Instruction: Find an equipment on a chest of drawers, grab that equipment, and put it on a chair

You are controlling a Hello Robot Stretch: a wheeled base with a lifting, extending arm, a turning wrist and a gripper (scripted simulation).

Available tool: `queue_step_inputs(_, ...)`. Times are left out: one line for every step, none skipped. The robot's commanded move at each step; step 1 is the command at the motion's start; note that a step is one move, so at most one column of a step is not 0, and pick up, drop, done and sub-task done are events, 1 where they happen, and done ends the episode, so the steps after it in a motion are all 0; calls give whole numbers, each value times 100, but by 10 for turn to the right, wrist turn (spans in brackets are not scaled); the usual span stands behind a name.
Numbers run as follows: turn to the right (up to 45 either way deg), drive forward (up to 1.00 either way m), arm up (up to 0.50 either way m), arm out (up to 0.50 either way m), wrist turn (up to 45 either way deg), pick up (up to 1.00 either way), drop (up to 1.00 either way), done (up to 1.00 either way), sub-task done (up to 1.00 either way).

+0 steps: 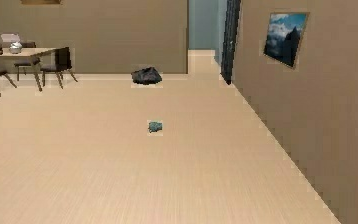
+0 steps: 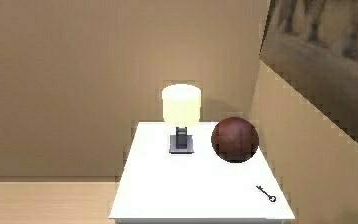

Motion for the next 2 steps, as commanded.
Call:
queue_step_inputs(450,0,0,0,0,0,0,0,0)
queue_step_inputs(300,0,0,0,0,0,0,0,0)
